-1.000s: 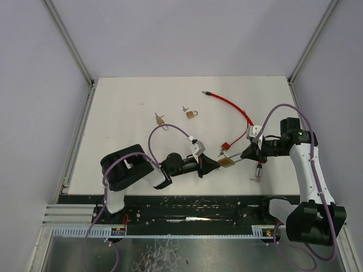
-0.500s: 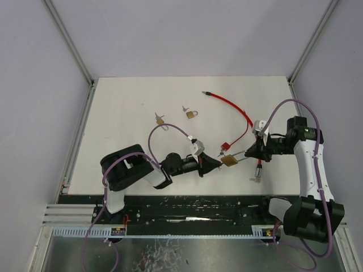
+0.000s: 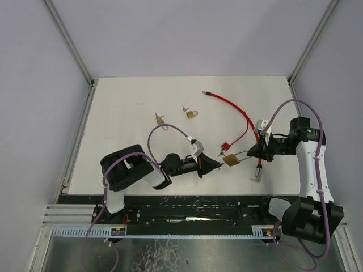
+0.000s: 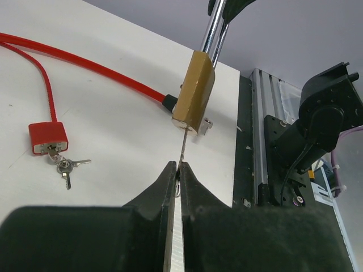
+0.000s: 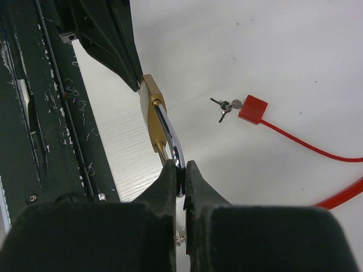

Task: Lock with the key
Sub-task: Lock the lock.

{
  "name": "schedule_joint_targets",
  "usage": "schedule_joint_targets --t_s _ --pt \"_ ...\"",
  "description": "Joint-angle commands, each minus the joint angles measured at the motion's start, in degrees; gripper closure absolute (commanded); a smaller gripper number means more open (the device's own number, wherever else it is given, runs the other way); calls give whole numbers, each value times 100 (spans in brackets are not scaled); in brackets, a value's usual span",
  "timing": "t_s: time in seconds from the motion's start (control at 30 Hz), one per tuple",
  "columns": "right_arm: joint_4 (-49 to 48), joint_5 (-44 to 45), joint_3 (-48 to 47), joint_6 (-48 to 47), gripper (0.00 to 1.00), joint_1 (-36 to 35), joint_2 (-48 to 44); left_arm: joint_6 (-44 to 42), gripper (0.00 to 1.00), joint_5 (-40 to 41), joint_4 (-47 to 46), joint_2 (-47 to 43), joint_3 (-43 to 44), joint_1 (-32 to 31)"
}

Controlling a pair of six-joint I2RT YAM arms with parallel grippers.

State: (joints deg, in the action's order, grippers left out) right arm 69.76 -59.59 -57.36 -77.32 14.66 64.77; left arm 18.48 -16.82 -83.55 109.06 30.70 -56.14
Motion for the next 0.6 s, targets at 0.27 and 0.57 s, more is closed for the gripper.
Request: schedule_joint_targets --t_s 0.27,0.57 --pt "-649 141 -284 380 100 221 -318 -64 100 -202 -82 -47 -140 48" --pt "-611 -187 -190 374 100 277 -283 374 100 310 -683 -89 -439 144"
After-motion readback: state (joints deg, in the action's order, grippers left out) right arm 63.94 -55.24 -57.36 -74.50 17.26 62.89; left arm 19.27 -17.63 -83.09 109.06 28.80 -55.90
